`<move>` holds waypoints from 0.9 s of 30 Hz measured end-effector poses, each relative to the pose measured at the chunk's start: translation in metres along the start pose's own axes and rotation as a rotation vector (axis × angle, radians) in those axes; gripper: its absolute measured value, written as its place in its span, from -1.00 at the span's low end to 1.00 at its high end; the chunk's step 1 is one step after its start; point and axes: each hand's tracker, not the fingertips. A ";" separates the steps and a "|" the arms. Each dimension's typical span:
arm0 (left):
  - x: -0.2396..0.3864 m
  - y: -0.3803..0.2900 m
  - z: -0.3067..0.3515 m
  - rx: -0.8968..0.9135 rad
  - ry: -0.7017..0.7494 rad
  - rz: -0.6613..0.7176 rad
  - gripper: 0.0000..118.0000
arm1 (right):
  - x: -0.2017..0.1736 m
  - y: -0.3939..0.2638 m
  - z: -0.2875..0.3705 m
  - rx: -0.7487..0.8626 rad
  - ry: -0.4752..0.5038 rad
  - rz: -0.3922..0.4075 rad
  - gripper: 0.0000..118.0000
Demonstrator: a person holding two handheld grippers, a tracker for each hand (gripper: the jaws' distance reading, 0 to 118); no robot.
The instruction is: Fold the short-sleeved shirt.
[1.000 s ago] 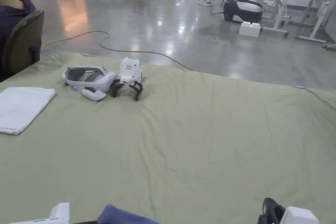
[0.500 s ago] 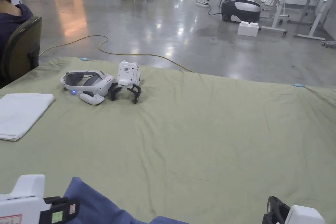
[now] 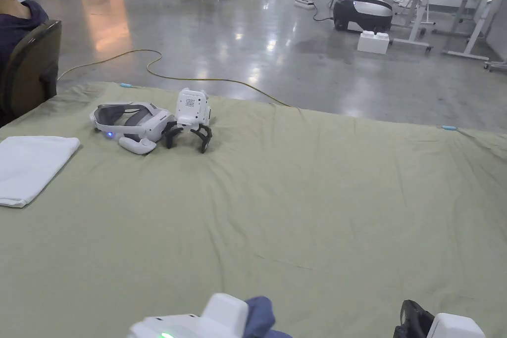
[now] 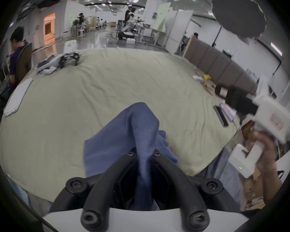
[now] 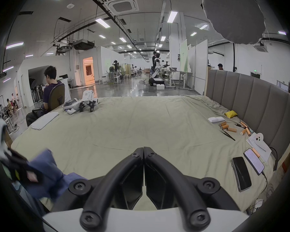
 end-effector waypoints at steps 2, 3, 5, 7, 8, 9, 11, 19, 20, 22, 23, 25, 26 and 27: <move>0.023 -0.008 -0.031 -0.041 0.014 -0.034 -0.87 | 0.001 0.000 0.002 0.000 -0.003 -0.005 -1.00; 0.034 -0.012 -0.044 -0.070 0.027 -0.062 -0.87 | 0.002 0.000 0.003 0.000 -0.006 -0.004 -1.00; 0.051 -0.021 -0.067 -0.099 0.047 -0.098 -0.87 | 0.003 -0.001 0.005 0.000 -0.011 -0.004 -1.00; 0.059 -0.027 -0.083 -0.106 0.069 -0.087 -0.86 | 0.005 -0.001 0.006 -0.002 -0.015 -0.003 -1.00; 0.059 -0.030 -0.089 -0.103 0.080 -0.065 -0.86 | 0.006 -0.001 0.007 -0.001 -0.019 -0.003 -1.00; 0.059 -0.033 -0.093 -0.095 0.098 -0.046 -0.86 | 0.006 -0.002 0.008 -0.001 -0.020 -0.003 -1.00; 0.059 -0.036 -0.095 -0.092 0.104 -0.038 -0.76 | 0.007 -0.002 0.009 -0.004 -0.024 -0.001 -1.00; 0.008 -0.016 -0.027 -0.018 -0.188 0.212 0.09 | 0.010 -0.005 0.012 -0.008 -0.028 0.000 -1.00; 0.000 -0.014 -0.021 0.004 -0.199 0.233 -0.04 | 0.010 -0.005 0.012 -0.008 -0.028 -0.001 -1.00; -0.008 -0.011 -0.019 0.023 -0.197 0.253 -0.63 | 0.010 -0.005 0.012 -0.010 -0.028 -0.004 -1.00; -0.011 -0.011 -0.024 0.019 -0.176 0.243 -0.93 | 0.010 -0.006 0.011 -0.011 -0.027 -0.008 -1.00; -0.011 -0.013 -0.043 -0.036 -0.111 0.238 -0.96 | 0.010 -0.007 0.011 -0.015 -0.025 -0.012 -1.00; -0.010 -0.014 -0.055 -0.060 -0.148 0.235 -0.98 | 0.009 -0.008 0.011 -0.015 -0.025 -0.013 -1.00; -0.010 -0.018 -0.065 -0.090 -0.199 0.233 -0.98 | 0.008 -0.009 0.010 -0.016 -0.027 -0.013 -1.00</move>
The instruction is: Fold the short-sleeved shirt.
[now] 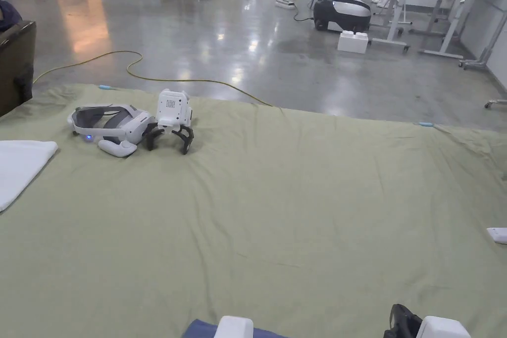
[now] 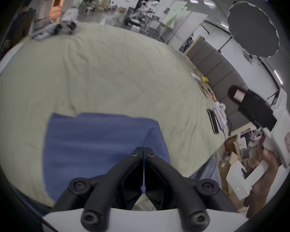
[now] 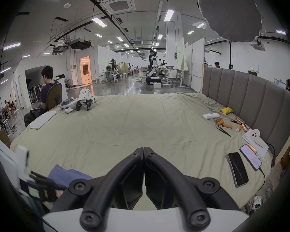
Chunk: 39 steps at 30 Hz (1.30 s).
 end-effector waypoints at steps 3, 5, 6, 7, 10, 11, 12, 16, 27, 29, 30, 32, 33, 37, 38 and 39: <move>-0.001 -0.014 -0.036 -0.071 0.002 0.040 -0.98 | 0.001 -0.003 -0.001 -0.005 0.001 -0.003 -1.00; -0.002 -0.022 -0.053 -0.084 0.031 0.036 -0.98 | 0.000 -0.004 0.000 -0.008 -0.001 -0.004 -1.00; -0.002 -0.028 -0.057 -0.079 0.026 0.040 -0.98 | 0.000 -0.004 0.000 -0.007 -0.003 -0.005 -1.00; -0.003 -0.031 -0.058 -0.066 0.015 0.046 -0.98 | 0.001 -0.004 0.000 -0.008 -0.004 -0.006 -1.00; -0.004 -0.032 -0.049 -0.019 -0.007 0.048 -0.98 | 0.001 -0.004 0.002 -0.007 -0.005 -0.007 -1.00; -0.004 -0.032 -0.041 -0.008 -0.020 0.041 -0.98 | 0.000 -0.003 0.002 -0.003 -0.006 -0.007 -1.00; -0.005 -0.030 -0.034 0.011 -0.031 0.030 -0.98 | 0.000 -0.003 0.002 0.005 -0.006 -0.006 -1.00; -0.007 -0.015 0.024 0.242 0.006 -0.060 -0.98 | -0.009 0.004 0.004 0.065 -0.017 0.014 -1.00; 0.003 0.015 0.145 0.974 0.596 -0.278 -0.98 | -0.042 0.052 0.014 0.341 -0.083 0.025 -1.00; 0.002 0.013 0.156 1.021 0.689 -0.299 -0.98 | -0.045 0.059 0.018 0.393 -0.107 0.020 -1.00; -0.002 0.012 0.159 1.041 0.687 -0.300 -0.98 | -0.046 0.062 0.021 0.410 -0.116 0.021 -1.00; -0.007 0.011 0.166 1.048 0.688 -0.290 -0.98 | -0.046 0.065 0.025 0.431 -0.117 0.027 -1.00; -0.010 0.011 0.169 1.048 0.690 -0.285 -0.98 | -0.046 0.066 0.026 0.437 -0.119 0.031 -1.00; -0.028 0.006 0.175 1.005 0.664 -0.248 -0.98 | -0.048 0.047 0.029 0.354 -0.096 0.042 -1.00; -0.033 0.003 0.174 0.986 0.664 -0.245 -0.98 | -0.051 0.036 0.029 0.296 -0.074 0.038 -1.00; -0.039 0.001 0.173 0.961 0.665 -0.240 -0.98 | -0.056 0.023 0.029 0.237 -0.051 0.035 -1.00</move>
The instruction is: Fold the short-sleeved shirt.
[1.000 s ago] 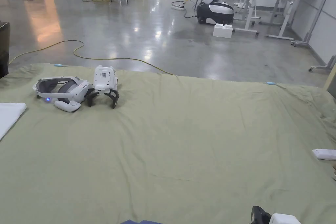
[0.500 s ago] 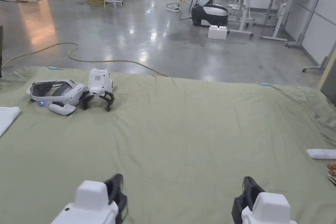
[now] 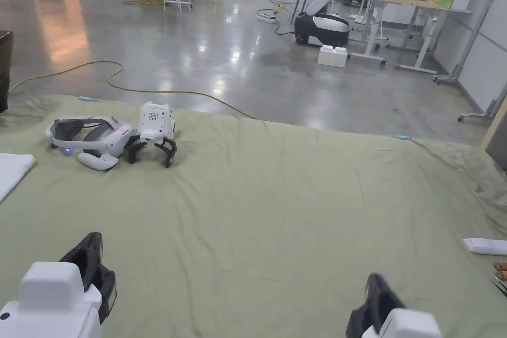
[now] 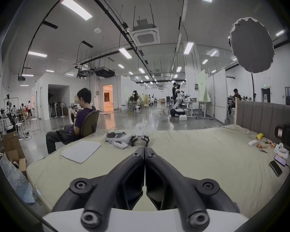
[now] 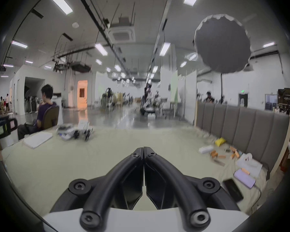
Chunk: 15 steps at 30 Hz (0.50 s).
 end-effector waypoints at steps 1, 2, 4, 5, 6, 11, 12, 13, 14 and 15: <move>-0.004 -0.006 0.000 -0.032 -0.012 -0.004 -0.98 | -0.011 -0.020 0.004 -0.068 0.025 0.010 -1.00; -0.008 -0.012 0.002 -0.043 -0.016 -0.004 -0.98 | -0.019 -0.033 0.006 -0.128 0.050 0.018 -1.00; -0.015 -0.026 0.004 -0.096 -0.026 0.016 -0.98 | -0.043 -0.065 0.008 -0.237 0.134 0.051 -1.00; -0.019 -0.034 0.005 -0.127 -0.031 0.031 -0.98 | -0.055 -0.080 0.007 -0.272 0.167 0.056 -1.00; -0.022 -0.040 0.006 -0.158 -0.031 0.045 -0.98 | -0.066 -0.091 0.005 -0.303 0.182 0.051 -1.00; -0.037 -0.075 0.010 -0.312 -0.069 0.139 -0.98 | -0.096 -0.140 -0.017 -0.371 0.150 0.100 -1.00; -0.041 -0.081 0.010 -0.341 -0.074 0.168 -0.98 | -0.097 -0.148 -0.021 -0.385 0.136 0.098 -1.00; -0.046 -0.088 0.007 -0.388 -0.089 0.218 -0.97 | -0.096 -0.159 -0.026 -0.405 0.140 0.095 -1.00; -0.052 -0.094 0.005 -0.418 -0.104 0.274 -0.95 | -0.095 -0.168 -0.028 -0.405 0.128 0.098 -1.00; -0.057 -0.100 0.001 -0.463 -0.132 0.323 -0.86 | -0.095 -0.176 -0.029 -0.402 0.111 0.120 -1.00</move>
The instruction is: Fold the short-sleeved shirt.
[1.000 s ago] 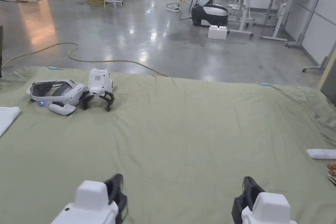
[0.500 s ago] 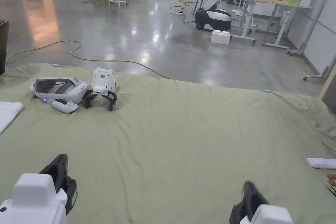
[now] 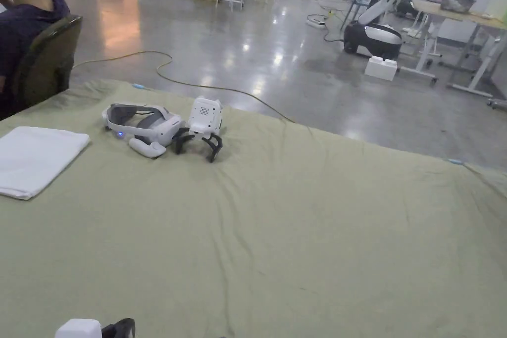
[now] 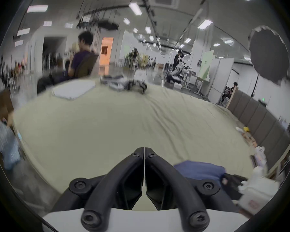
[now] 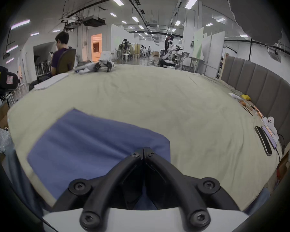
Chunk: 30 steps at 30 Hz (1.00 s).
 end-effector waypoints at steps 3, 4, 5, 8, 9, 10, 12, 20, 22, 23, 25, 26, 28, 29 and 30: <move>-0.023 -0.002 -0.022 -0.165 -0.141 0.105 -0.28 | 0.003 -0.012 0.001 0.012 0.004 0.035 -1.00; -0.030 -0.003 -0.030 -0.174 -0.177 0.138 -0.12 | 0.003 -0.011 0.002 0.022 0.005 0.045 -1.00; -0.035 -0.004 -0.038 -0.209 -0.209 0.155 0.02 | 0.003 -0.009 0.002 0.019 0.007 0.055 -1.00; -0.045 -0.001 -0.069 -0.343 -0.360 0.202 0.13 | 0.009 -0.009 0.003 0.007 0.024 0.025 -1.00; -0.045 -0.004 -0.079 -0.385 -0.430 0.230 0.20 | 0.009 -0.009 0.002 0.006 0.026 0.028 -1.00; -0.046 -0.006 -0.092 -0.446 -0.503 0.254 0.27 | 0.009 -0.010 0.003 0.007 0.028 0.036 -1.00; -0.045 -0.014 -0.114 -0.526 -0.584 0.297 0.43 | 0.009 -0.010 0.003 0.008 0.031 0.047 -1.00; -0.029 -0.040 -0.173 -0.697 -0.785 0.439 0.50 | 0.011 -0.012 0.003 0.002 0.039 0.056 -1.00; -0.013 -0.041 -0.179 -0.742 -0.811 0.383 0.48 | 0.011 -0.011 0.004 0.002 0.039 0.065 -1.00; -0.005 -0.042 -0.181 -0.757 -0.821 0.354 0.47 | 0.011 -0.011 0.004 0.002 0.039 0.065 -1.00; 0.008 -0.046 -0.187 -0.778 -0.842 0.270 0.39 | 0.011 -0.011 0.004 0.001 0.039 0.060 -1.00; 0.013 -0.047 -0.187 -0.758 -0.818 0.236 0.14 | 0.011 -0.011 0.003 0.000 0.038 0.058 -1.00; 0.013 -0.049 -0.187 -0.756 -0.793 0.258 -0.42 | 0.012 -0.012 0.003 0.000 0.036 0.057 -1.00; 0.010 -0.051 -0.188 -0.762 -0.771 0.288 -0.45 | 0.013 -0.013 0.003 0.000 0.038 0.057 -1.00; 0.007 -0.053 -0.188 -0.769 -0.778 0.326 -0.51 | 0.013 -0.013 0.003 0.003 0.042 0.056 -1.00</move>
